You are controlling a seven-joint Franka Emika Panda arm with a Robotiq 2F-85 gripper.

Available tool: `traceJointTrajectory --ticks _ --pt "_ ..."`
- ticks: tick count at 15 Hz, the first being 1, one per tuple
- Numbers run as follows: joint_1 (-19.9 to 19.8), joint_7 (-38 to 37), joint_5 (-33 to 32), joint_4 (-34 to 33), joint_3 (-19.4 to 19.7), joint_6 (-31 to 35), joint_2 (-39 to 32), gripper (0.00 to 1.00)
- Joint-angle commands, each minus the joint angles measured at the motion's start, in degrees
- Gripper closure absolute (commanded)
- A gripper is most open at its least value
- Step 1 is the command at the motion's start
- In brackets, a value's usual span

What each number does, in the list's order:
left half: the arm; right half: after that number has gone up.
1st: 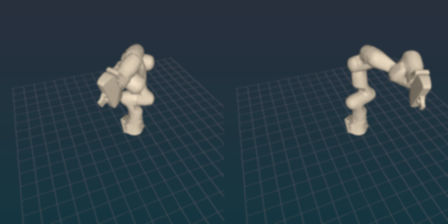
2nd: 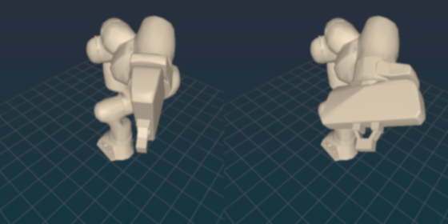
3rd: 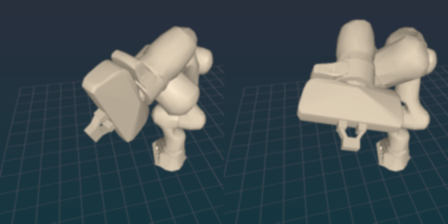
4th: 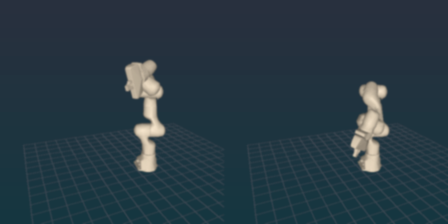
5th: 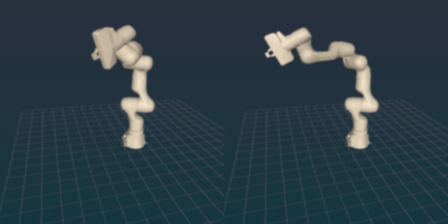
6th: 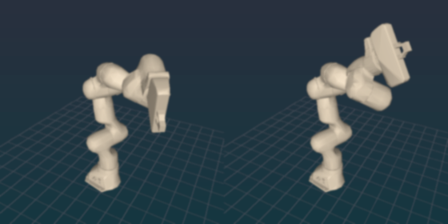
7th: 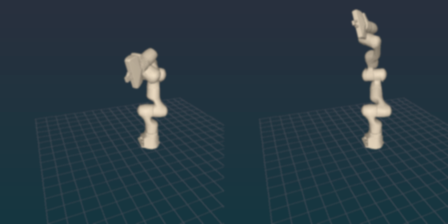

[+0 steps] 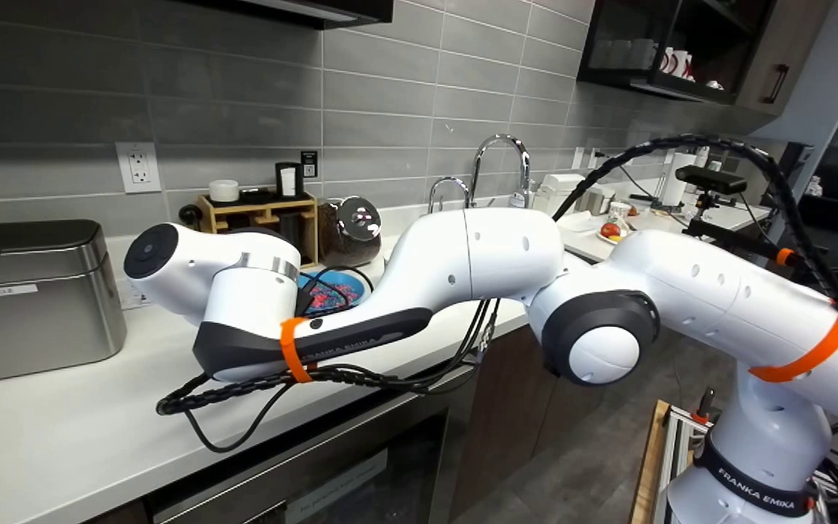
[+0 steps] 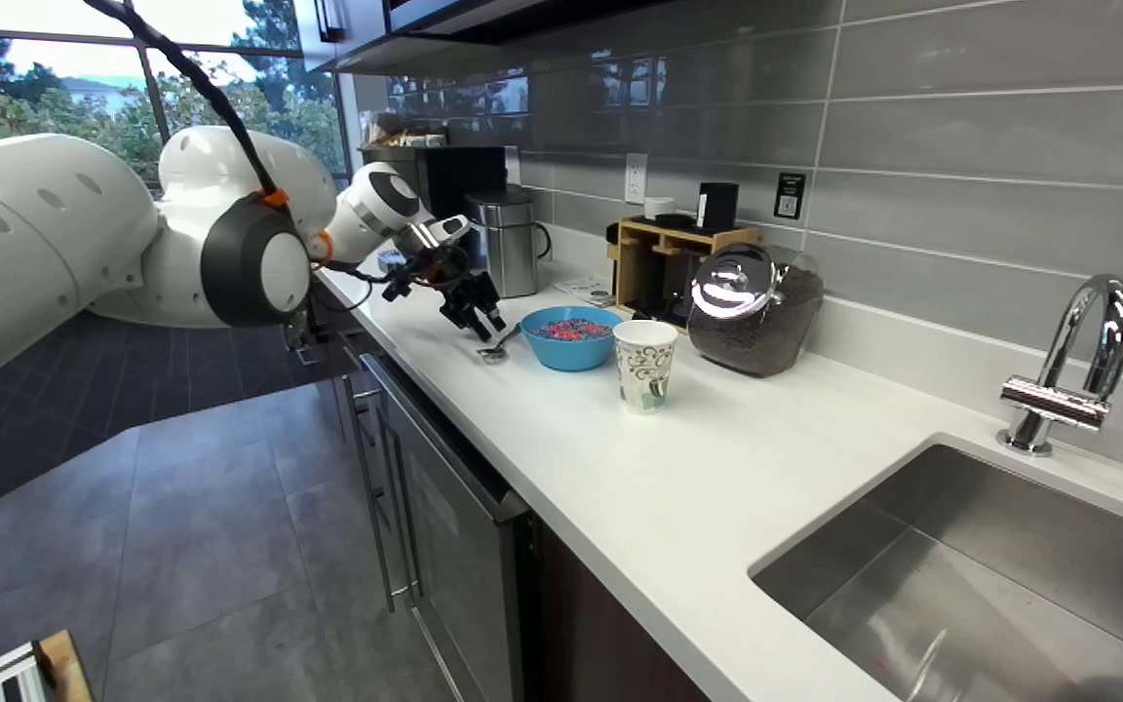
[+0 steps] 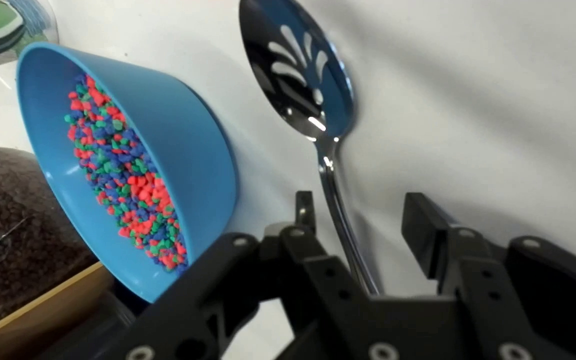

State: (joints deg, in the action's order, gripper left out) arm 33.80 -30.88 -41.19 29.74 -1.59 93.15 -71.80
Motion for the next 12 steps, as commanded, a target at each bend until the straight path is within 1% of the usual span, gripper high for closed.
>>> traceJointTrajectory --ticks 1,2,3,4,5,6,7,8,9,10,12 --pt "0.2 2.2 -0.6 -3.0 0.8 1.0 -0.7 0.18" --pt "0.3 2.9 -1.1 -3.3 1.1 1.3 0.1 0.11" --pt "1.9 6.7 1.6 -9.2 5.1 0.0 -1.8 0.02" --pt "2.4 9.5 1.5 -10.1 5.8 0.2 -0.8 0.0" --pt "2.9 10.3 1.5 -4.4 7.0 3.5 4.1 0.0" --pt "3.4 12.8 1.9 -5.8 7.5 6.0 4.7 0.0" --pt "4.0 14.8 3.1 -6.1 7.2 7.5 6.3 0.0" --pt "5.1 15.4 2.7 -6.4 8.3 9.9 7.7 0.0" --pt "4.2 12.9 3.3 -6.7 9.4 8.0 5.1 0.0" --pt "4.9 13.9 3.3 -6.8 9.6 9.0 6.6 0.0" --pt "5.8 14.7 3.4 -6.8 9.7 9.0 8.2 0.0"
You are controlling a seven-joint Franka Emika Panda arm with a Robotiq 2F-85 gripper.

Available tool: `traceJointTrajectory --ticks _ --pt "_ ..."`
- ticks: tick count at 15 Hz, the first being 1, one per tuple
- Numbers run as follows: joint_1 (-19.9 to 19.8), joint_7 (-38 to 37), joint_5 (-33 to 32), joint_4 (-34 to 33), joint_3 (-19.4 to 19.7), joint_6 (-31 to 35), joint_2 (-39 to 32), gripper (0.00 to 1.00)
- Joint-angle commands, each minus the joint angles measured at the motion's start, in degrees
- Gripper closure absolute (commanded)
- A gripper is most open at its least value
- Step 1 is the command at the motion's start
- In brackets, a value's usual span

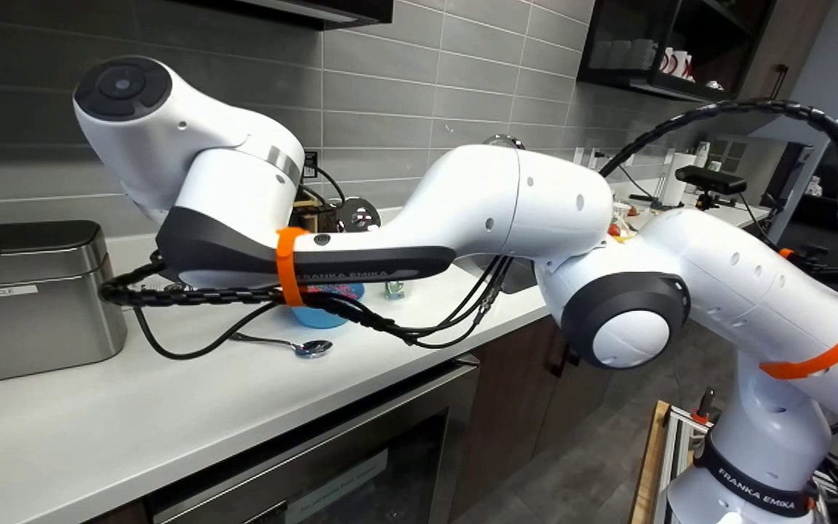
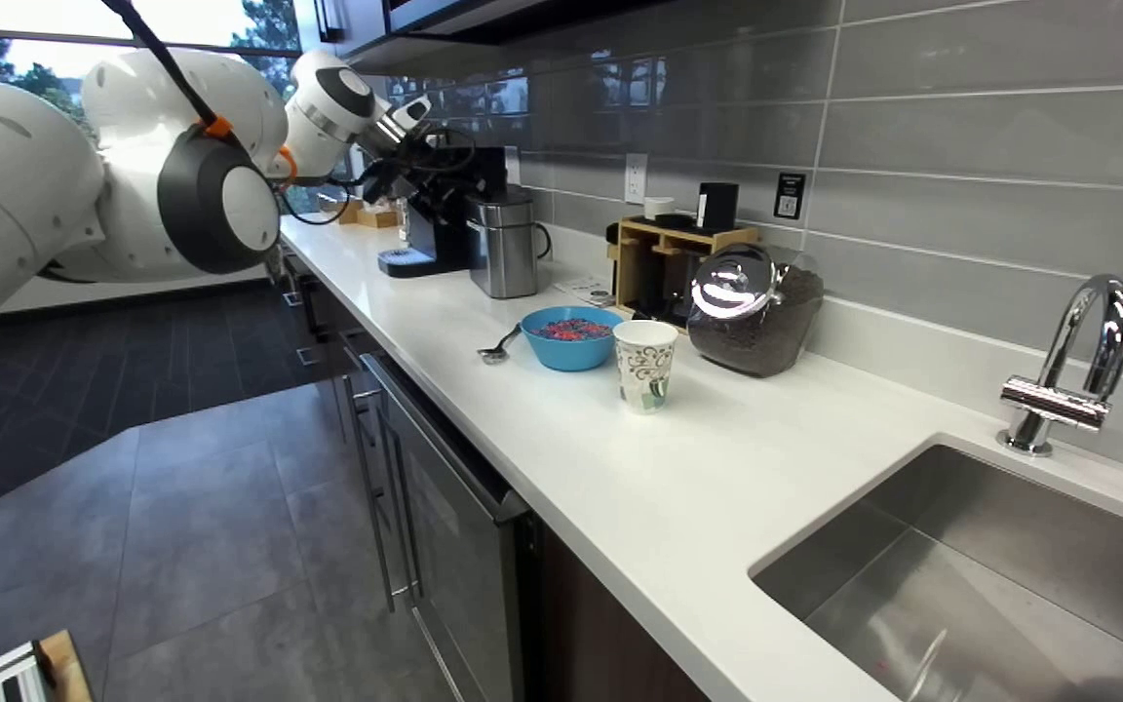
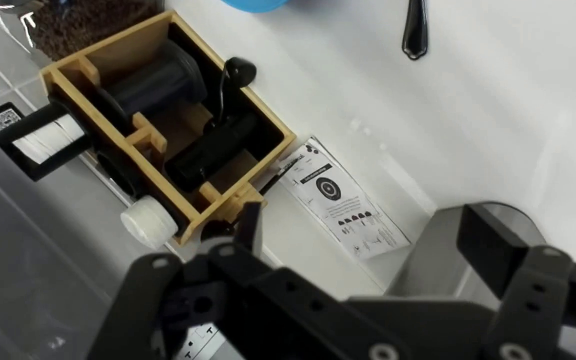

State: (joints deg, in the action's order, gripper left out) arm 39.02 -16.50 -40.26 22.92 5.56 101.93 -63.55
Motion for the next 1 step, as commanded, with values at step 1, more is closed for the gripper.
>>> traceJointTrajectory --ticks 1 --pt "0.7 0.3 2.4 0.0 2.6 0.2 0.0 0.0"
